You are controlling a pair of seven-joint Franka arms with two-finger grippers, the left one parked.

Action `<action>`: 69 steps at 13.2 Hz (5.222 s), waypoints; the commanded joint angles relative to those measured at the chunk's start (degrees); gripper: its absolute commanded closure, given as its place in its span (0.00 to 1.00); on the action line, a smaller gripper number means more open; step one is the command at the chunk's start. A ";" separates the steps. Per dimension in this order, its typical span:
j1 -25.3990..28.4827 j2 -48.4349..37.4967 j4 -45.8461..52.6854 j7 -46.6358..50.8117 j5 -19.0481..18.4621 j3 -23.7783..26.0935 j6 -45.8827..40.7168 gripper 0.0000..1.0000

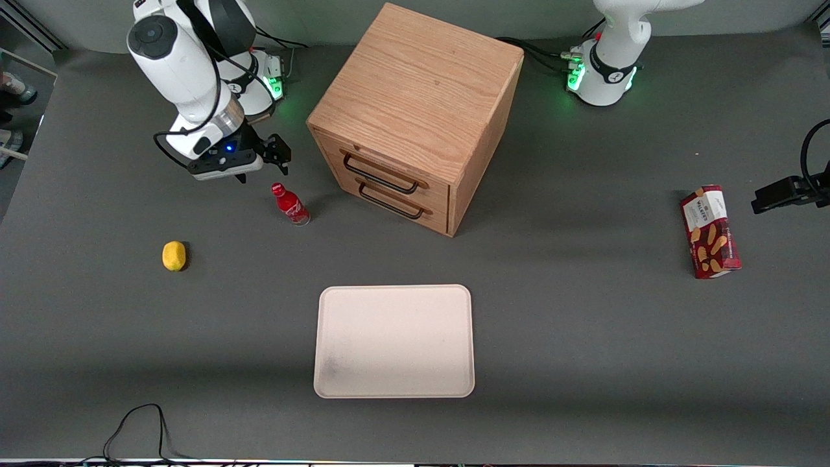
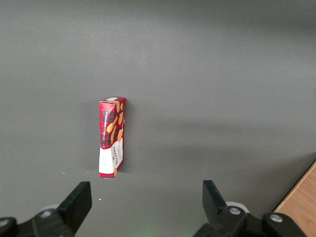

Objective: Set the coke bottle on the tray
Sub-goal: 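Lower the open right gripper over the bottle beside the cabinet, then close the right gripper around the bottle's body, then lift the bottle and carry it toward the white tray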

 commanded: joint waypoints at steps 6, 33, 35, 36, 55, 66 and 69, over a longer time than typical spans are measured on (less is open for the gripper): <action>0.43 6.04 -3.02 0.82 -4.28 -0.64 10.23 0.00; -0.36 9.21 -4.96 0.12 -4.28 -0.73 12.27 1.00; -0.45 8.69 -1.55 0.12 -4.28 -0.99 7.47 1.00; -0.45 8.43 1.60 0.12 -4.28 -0.99 2.82 1.00; -3.17 33.69 69.86 -5.07 5.10 -1.70 -40.18 1.00; -11.17 59.40 101.74 -5.24 6.53 6.20 -39.78 1.00; -11.26 60.54 101.48 -5.24 6.44 6.39 -37.66 1.00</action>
